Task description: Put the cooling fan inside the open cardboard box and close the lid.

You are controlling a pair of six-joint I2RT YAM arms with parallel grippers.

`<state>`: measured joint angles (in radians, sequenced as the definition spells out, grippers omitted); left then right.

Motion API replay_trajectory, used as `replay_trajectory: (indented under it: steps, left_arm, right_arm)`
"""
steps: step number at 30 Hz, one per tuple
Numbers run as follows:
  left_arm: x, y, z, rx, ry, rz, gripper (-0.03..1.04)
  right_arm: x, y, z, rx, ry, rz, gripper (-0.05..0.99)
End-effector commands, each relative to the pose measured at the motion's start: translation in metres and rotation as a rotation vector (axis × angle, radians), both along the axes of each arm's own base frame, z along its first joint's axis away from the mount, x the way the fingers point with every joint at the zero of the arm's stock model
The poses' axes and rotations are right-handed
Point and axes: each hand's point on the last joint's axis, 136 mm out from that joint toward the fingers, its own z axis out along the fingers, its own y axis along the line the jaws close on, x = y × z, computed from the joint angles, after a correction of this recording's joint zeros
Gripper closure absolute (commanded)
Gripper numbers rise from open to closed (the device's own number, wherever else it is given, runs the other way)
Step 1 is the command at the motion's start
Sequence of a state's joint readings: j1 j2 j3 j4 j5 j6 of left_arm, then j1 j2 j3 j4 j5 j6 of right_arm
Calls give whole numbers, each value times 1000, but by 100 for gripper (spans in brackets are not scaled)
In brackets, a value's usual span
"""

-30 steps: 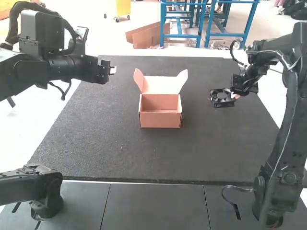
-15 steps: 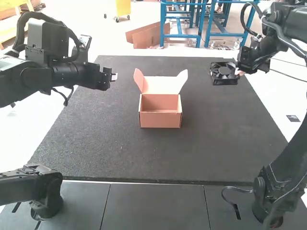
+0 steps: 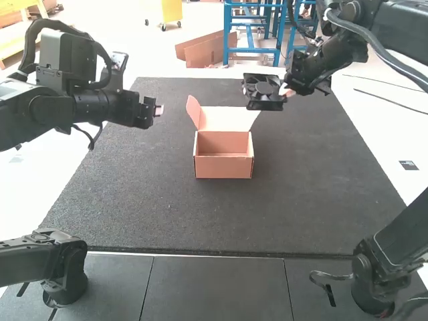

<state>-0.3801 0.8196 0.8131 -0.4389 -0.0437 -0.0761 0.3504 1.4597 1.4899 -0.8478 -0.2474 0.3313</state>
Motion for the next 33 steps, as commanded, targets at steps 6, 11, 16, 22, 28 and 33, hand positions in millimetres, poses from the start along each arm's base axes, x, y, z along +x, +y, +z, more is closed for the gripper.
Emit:
replay_trajectory:
  steps: [6, 11, 16, 22, 28, 33]
  left_arm:
    - [-12, 0, 11, -25, -26, -18, 4]
    - [-15, 1, 13, -27, -30, -18, 4]
    - [-14, 0, 13, -30, -30, -18, 4]
    - [-14, 0, 13, -37, -31, -15, 4]
    - [-14, 0, 14, -45, -30, -12, 4]
    - [-14, 0, 14, -48, -32, -11, 4]
  right_arm:
    - [1, 38, -20, 28, 70, 14, 95]
    - [8, 63, -29, 34, 85, 43, 95]
    - [13, 85, -44, 27, 96, 57, 95]
    - [25, 100, -51, 32, 63, 28, 95]
    - [38, 101, -66, 6, 56, -13, 95]
    - [45, 102, -81, -3, 74, -32, 95]
